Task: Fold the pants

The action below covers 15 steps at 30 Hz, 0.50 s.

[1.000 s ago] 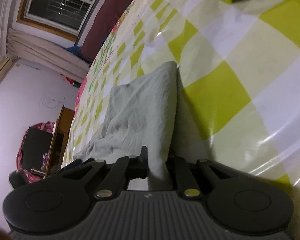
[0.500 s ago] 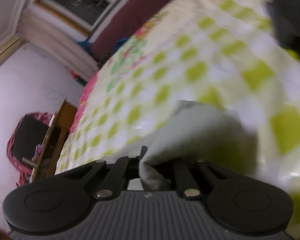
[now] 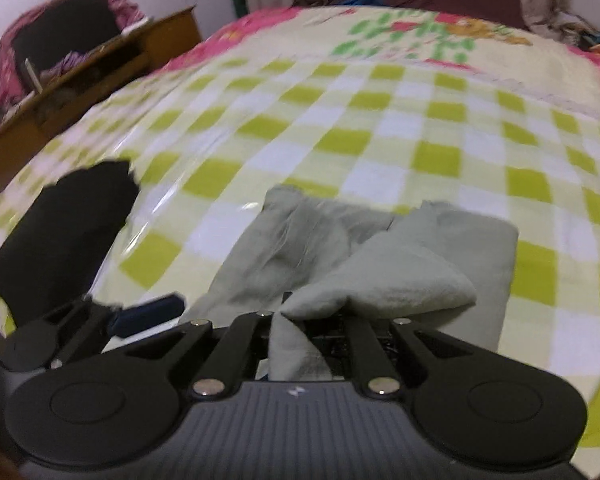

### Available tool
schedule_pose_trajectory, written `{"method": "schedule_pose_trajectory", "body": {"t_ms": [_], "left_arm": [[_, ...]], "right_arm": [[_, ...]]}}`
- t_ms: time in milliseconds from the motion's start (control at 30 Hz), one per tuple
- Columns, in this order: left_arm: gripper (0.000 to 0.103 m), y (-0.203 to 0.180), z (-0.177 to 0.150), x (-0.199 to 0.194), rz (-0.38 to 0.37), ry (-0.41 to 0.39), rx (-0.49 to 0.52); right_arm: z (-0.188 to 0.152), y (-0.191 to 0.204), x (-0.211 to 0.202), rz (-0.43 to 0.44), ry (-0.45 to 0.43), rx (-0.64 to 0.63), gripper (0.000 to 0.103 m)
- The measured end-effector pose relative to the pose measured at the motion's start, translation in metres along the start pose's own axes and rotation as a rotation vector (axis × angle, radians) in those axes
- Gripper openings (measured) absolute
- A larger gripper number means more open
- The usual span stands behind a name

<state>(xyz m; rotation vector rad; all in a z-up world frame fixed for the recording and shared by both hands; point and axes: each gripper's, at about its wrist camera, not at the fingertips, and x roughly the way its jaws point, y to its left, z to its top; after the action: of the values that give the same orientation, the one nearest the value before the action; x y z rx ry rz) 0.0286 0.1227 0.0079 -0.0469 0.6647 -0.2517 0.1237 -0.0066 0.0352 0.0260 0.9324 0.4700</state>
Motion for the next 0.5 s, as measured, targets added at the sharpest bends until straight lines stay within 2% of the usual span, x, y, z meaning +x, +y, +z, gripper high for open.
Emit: {"method": "schedule_pose_trajectory", "body": {"t_ms": [67,167,300,400,500], "left_arm": [[0.098,0.005,-0.001,0.0,-0.015,-0.003,-0.025],[0.098,0.01,0.0,0.0,-0.052,-0.009,-0.048],[0.098,0.006,0.002,0.001,-0.091,-0.03,-0.003],[0.098,0.004,0.002,0.001,-0.087,-0.031,0.007],[0.098,0.009,0.0,-0.005,-0.096,-0.016,-0.003]], "right_arm": [[0.004,0.002,-0.003,-0.006,-0.018,0.004,0.007],[0.014,-0.01,-0.017,0.003,-0.057,0.075,0.006],[0.022,-0.028,-0.039,0.014,-0.091,0.148,0.006],[0.02,-0.015,-0.047,-0.008,-0.11,0.068,0.006],[0.017,0.008,-0.037,-0.015,-0.118,-0.037,0.006]]}}
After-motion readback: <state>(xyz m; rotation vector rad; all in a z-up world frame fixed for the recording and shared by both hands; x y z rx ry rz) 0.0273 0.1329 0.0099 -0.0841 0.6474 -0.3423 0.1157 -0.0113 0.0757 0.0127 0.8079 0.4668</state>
